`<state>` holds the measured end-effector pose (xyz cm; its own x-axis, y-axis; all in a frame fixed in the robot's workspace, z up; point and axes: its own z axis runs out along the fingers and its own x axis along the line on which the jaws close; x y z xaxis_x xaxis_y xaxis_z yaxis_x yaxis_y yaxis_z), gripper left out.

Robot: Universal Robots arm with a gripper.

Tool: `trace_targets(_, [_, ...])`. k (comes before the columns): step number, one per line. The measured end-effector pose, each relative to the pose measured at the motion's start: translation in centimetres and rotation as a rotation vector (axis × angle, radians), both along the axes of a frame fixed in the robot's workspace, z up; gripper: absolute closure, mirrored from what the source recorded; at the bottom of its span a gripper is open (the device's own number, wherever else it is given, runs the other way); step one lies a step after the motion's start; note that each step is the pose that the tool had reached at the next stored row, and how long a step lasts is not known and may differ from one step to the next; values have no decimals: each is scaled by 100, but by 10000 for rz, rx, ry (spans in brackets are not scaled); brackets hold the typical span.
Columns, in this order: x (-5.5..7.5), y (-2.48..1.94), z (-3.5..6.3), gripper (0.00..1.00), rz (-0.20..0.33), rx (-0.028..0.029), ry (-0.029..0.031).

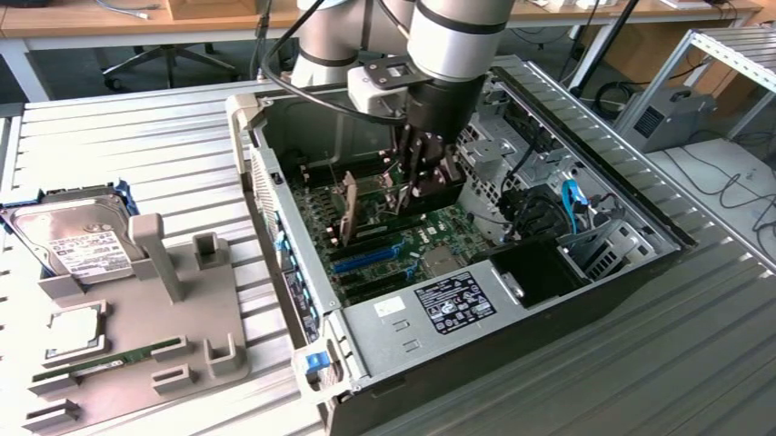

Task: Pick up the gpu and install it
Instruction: 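Insert the gpu into the slot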

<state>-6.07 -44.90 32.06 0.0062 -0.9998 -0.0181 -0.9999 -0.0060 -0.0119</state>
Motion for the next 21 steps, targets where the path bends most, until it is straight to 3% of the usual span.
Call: trace_targets(21, [-51,0,-2,74,-1,1,0])
